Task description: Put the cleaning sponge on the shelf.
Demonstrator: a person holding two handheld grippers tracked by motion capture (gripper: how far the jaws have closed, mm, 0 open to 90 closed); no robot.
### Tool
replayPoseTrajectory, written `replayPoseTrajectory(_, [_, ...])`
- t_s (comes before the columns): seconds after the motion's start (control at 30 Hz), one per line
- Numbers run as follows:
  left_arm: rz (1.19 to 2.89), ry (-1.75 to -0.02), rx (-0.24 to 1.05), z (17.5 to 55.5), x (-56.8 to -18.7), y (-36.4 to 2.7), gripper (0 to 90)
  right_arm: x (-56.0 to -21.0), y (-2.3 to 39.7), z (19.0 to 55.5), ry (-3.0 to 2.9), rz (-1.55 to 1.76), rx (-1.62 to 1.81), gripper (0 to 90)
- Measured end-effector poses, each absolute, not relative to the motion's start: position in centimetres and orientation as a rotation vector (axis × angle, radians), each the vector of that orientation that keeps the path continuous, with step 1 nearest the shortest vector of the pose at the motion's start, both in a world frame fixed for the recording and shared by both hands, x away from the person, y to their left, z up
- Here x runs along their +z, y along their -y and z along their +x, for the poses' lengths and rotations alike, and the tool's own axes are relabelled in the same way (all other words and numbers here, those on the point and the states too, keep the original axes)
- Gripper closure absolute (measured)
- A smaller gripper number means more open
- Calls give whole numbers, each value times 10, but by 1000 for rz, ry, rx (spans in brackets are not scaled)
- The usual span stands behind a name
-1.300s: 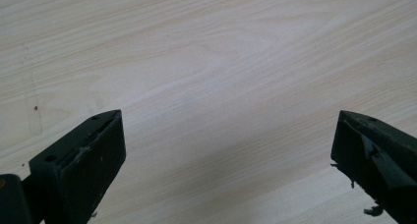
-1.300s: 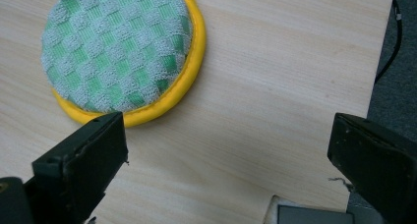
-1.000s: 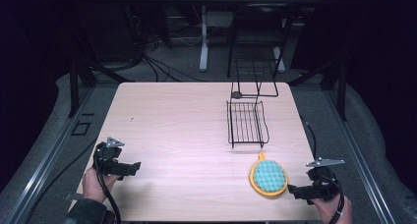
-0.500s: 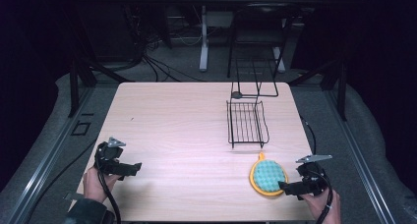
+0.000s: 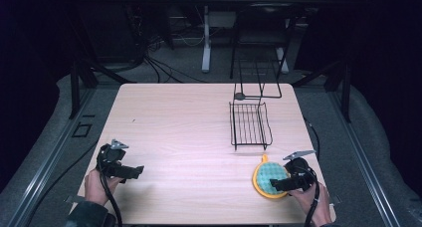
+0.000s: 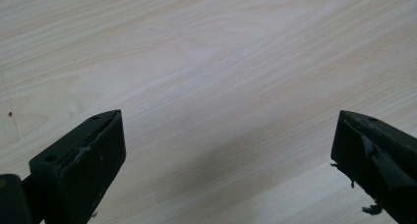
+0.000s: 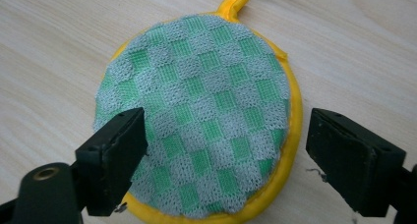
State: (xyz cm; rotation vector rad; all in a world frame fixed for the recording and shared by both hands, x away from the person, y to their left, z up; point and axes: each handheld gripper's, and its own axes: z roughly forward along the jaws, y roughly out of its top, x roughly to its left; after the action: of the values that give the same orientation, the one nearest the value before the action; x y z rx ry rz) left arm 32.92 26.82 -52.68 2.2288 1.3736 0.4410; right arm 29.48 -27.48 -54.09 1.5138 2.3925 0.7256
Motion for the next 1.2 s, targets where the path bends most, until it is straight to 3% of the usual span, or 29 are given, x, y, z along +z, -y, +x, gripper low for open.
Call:
replayPoseTrajectory(0.27, [2251, -1373, 429, 329, -528, -268, 0, -544, 279, 294, -2365, 1603, 740, 495])
replayPoseTrajectory(0.5, [2252, -1375, 431, 329, -528, -267, 0, -544, 281, 293, -2323, 1657, 759, 658])
replayPoseTrajectory(0.57, [2253, -1376, 431, 329, -528, -267, 0, -543, 281, 291, -2295, 1649, 751, 803])
replayPoseTrajectory(0.6, [2253, -1376, 431, 330, -528, -267, 0, -543, 281, 291, -2288, 1646, 753, 825])
replayPoseTrajectory(0.73, [2262, -1371, 434, 330, -529, -267, 0, -541, 279, 289, -2273, 1636, 752, 870])
replayPoseTrajectory(1.2, [2238, -1392, 444, 330, -527, -269, 0, -522, 278, 282, -2253, 1592, 871, 880])
